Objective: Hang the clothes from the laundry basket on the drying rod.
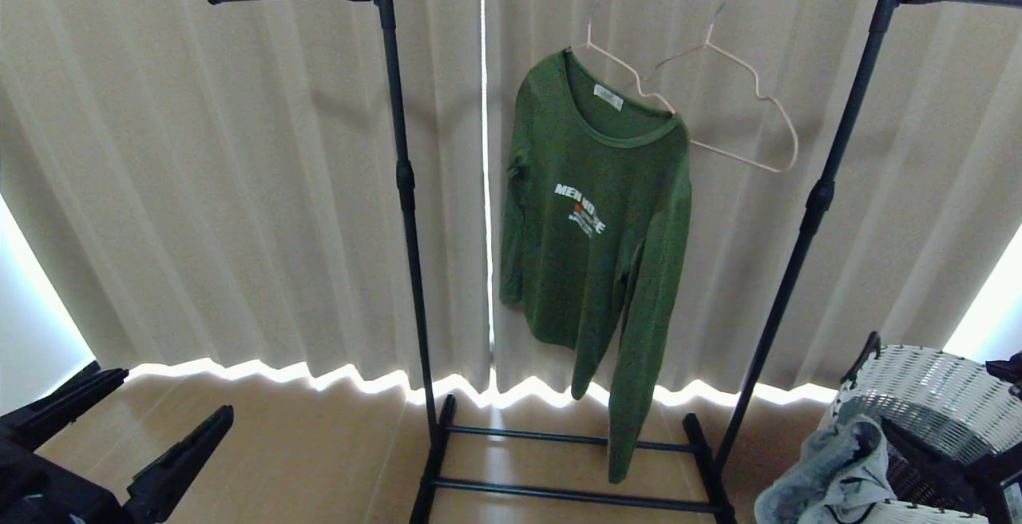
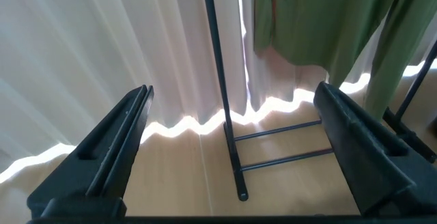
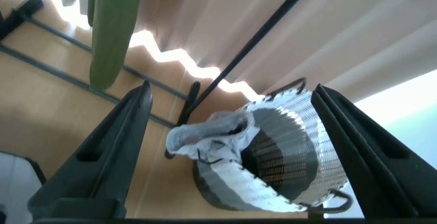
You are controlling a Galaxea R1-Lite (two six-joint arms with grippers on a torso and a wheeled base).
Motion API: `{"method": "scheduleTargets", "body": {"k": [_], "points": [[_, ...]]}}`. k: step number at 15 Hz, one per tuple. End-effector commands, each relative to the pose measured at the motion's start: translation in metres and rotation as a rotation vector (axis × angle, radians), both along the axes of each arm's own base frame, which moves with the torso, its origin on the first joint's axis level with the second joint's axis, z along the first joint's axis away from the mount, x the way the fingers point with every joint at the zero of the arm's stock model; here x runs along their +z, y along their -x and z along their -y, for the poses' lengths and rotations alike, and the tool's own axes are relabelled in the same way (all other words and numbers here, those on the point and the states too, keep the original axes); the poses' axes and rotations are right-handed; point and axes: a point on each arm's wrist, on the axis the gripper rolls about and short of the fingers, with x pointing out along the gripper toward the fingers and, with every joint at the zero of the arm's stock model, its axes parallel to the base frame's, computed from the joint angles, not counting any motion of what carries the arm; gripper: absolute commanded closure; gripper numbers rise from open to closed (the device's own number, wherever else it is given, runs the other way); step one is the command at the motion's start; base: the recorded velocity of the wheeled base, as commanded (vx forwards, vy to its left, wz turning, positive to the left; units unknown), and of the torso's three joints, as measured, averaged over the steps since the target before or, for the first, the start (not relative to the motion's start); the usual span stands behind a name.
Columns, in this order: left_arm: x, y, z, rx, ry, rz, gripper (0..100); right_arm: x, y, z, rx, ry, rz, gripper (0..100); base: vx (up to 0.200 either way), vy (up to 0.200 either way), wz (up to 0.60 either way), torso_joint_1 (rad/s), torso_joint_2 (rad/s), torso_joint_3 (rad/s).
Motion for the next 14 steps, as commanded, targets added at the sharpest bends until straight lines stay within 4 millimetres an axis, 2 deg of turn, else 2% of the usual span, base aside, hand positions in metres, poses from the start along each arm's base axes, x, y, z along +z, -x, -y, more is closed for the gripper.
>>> {"method": "scheduleTargets", "body": {"k": [1,5,14], "points": [[0.0004,-0.0002,0.0000,0.000,0.001,0.001,0,-0.0003,-0.0002,-0.0002,0.002,0.000,-0.001,0,0.000,0.000,0.00,-0.183,0.45,0.266],[0.0016,-0.0014,0.0002,0.000,0.001,0.003,0,-0.0017,-0.0001,-0.0001,0.002,0.002,-0.007,0,0.000,0.000,0.00,-0.093,0.23,0.128],[0.0026,-0.0024,0.0002,0.004,0.019,0.001,0,-0.0052,-0.0089,-0.0035,0.007,0.014,-0.045,0,0.000,0.000,0.00,0.000,0.00,0.000]]}}
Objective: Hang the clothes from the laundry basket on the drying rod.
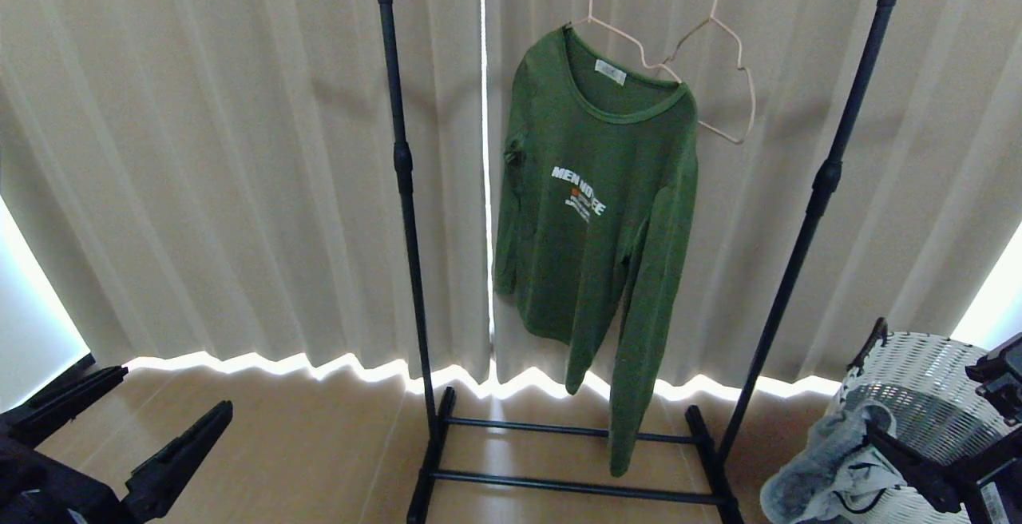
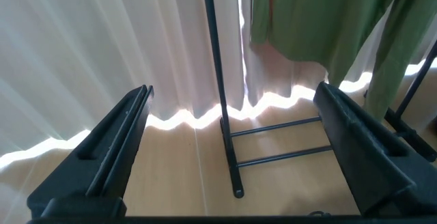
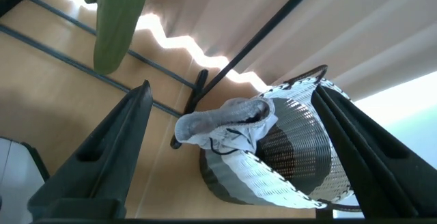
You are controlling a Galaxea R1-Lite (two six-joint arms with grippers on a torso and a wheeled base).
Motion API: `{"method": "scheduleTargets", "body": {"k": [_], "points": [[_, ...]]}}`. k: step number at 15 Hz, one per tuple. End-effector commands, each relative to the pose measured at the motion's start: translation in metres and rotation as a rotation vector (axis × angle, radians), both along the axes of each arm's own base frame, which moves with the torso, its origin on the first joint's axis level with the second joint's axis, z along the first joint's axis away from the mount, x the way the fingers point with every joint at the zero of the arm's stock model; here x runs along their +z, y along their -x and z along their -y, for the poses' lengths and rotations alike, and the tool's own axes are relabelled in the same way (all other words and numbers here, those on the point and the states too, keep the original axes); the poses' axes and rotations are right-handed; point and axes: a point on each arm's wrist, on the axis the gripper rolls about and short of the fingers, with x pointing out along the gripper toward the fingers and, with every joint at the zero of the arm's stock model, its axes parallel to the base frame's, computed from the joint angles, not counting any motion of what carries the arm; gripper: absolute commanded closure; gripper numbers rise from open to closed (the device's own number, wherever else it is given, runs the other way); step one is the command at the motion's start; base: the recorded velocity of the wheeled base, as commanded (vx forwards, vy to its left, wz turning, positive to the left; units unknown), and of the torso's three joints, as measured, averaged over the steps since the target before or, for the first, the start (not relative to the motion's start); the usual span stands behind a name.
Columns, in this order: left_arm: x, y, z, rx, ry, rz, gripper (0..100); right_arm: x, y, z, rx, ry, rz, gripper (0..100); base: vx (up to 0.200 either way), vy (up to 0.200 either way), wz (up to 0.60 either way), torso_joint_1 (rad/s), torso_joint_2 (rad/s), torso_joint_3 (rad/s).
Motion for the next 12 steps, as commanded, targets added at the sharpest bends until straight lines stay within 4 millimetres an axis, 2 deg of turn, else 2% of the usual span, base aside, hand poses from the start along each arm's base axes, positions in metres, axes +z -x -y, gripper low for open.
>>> {"method": "scheduleTargets", "body": {"k": [1,2,12], "points": [[0.0001,-0.0016,0.0003,0.000,-0.001,-0.005,0,-0.0008,-0.0014,-0.0004,-0.002,0.004,-0.007,0,0.000,0.000,0.00,0.000,0.00,0.000],[-0.0006,-0.0027,0.0005,0.000,-0.002,-0.012,0,-0.0011,-0.0017,0.0001,-0.006,0.005,-0.010,0,0.000,0.000,0.00,0.000,0.00,0.000],[-0.0009,-0.0023,0.0004,0.000,-0.002,-0.012,0,-0.0009,-0.0015,0.0003,-0.008,0.004,-0.009,0,0.000,-0.200,0.00,0.001,0.00,0.005]]}}
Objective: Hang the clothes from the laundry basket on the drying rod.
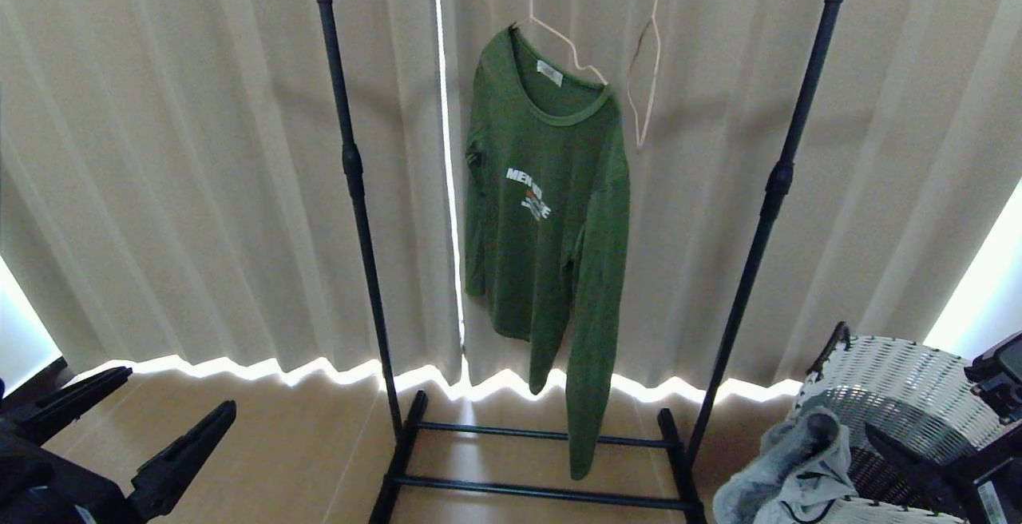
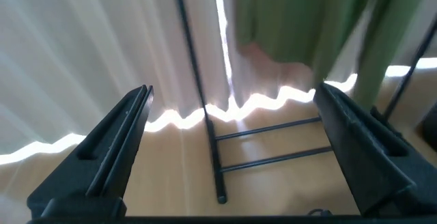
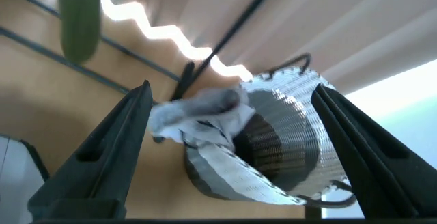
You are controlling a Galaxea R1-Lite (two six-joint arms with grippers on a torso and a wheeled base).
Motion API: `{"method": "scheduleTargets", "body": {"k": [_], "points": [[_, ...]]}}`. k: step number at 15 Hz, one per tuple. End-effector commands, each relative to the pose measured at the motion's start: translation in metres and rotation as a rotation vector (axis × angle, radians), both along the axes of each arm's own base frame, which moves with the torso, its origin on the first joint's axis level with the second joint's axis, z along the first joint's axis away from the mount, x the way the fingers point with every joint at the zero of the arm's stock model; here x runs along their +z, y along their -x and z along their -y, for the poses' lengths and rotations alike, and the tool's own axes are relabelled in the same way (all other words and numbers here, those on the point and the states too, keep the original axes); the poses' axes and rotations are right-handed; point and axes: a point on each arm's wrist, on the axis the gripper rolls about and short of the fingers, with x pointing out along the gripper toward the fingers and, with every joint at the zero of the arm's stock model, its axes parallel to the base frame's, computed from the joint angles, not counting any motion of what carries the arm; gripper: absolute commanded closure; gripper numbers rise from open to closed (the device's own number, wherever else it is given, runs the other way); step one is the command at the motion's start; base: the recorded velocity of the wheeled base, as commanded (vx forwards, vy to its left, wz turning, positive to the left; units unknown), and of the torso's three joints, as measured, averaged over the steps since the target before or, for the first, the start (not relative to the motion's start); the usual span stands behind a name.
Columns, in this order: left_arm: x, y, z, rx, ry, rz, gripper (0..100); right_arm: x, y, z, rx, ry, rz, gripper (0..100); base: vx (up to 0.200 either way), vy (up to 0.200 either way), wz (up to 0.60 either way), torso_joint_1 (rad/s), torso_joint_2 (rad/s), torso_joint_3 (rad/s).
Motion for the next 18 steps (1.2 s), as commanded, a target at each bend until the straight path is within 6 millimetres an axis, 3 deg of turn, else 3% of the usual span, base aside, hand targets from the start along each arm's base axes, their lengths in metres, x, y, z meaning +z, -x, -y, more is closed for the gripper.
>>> {"method": "scheduleTargets", "body": {"k": [1,4,14,18], "points": [[0.000,0.000,0.000,-0.001,0.000,0.001,0,0.000,0.000,0.000,0.001,0.000,0.001,0,0.000,-0.200,0.00,0.007,0.00,0.002],[0.000,0.000,0.000,-0.001,0.000,0.001,0,0.000,0.001,0.000,0.000,0.000,0.003,0,0.000,-0.200,0.00,0.004,0.00,0.001],[0.001,0.000,0.000,-0.002,0.001,0.004,0,-0.002,0.001,0.003,-0.029,0.004,-0.006,0,0.000,0.000,0.00,0.000,0.00,0.000],[0.000,0.000,0.000,-0.004,-0.002,0.003,0,-0.017,-0.013,0.013,-0.134,0.026,-0.103,0,0.200,0.150,0.00,-0.001,0.00,0.001]]}}
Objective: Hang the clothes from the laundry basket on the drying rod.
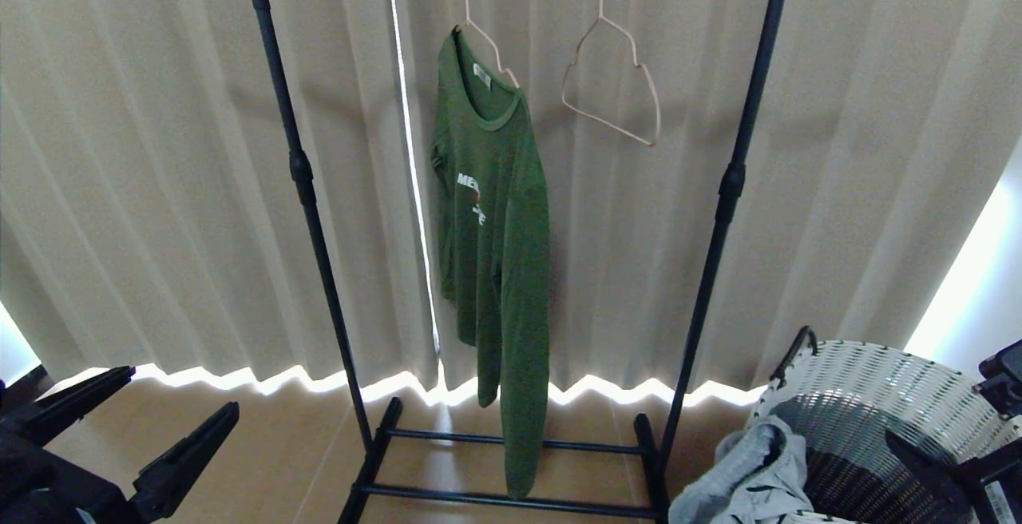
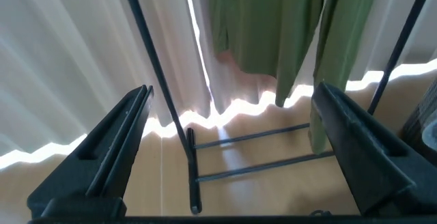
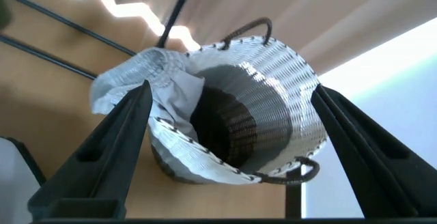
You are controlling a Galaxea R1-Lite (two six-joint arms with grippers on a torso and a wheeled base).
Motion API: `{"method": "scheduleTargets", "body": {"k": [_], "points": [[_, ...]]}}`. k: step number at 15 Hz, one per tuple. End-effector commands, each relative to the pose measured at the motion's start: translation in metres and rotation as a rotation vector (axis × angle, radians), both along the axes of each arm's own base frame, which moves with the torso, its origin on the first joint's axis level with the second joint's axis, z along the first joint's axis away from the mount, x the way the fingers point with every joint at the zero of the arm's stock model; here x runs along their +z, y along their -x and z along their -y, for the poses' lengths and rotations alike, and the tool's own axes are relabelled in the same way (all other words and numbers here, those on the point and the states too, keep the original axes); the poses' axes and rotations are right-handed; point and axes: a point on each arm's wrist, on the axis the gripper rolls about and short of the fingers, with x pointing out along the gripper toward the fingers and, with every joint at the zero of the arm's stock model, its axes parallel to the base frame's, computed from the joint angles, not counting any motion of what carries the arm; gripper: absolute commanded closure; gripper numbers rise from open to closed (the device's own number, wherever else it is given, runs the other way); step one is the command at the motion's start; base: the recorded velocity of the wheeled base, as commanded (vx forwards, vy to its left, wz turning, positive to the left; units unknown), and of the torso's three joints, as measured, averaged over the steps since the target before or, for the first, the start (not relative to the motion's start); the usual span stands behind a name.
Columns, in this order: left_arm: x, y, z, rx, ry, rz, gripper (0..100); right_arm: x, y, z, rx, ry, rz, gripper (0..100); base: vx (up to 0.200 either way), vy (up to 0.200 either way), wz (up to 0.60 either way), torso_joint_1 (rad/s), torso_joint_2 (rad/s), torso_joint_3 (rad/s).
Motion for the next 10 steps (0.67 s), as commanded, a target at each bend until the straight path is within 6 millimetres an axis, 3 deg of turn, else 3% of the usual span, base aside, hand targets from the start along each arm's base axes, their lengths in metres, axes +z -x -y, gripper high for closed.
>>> {"method": "scheduleTargets", "body": {"k": [1,4,7,10], "points": [[0.000,0.000,0.000,0.000,0.000,-0.002,0,-0.010,-0.012,0.001,-0.026,0.014,-0.075,0,0.200,0.000,0.00,0.002,0.01,-0.002],[0.000,0.000,0.000,0.000,0.002,0.001,0,-0.024,-0.024,-0.003,0.004,0.017,-0.181,0,0.200,0.000,0.00,0.004,0.00,0.001],[0.000,0.001,0.000,0.000,0.002,0.004,0,-0.035,-0.037,-0.003,-0.012,0.036,-0.260,0,0.000,0.000,0.00,0.000,0.00,0.000],[0.001,0.000,0.000,0.000,0.001,0.004,0,-0.045,-0.050,0.012,-0.029,0.127,-0.356,0,0.000,0.000,0.00,0.000,0.00,0.000]]}}
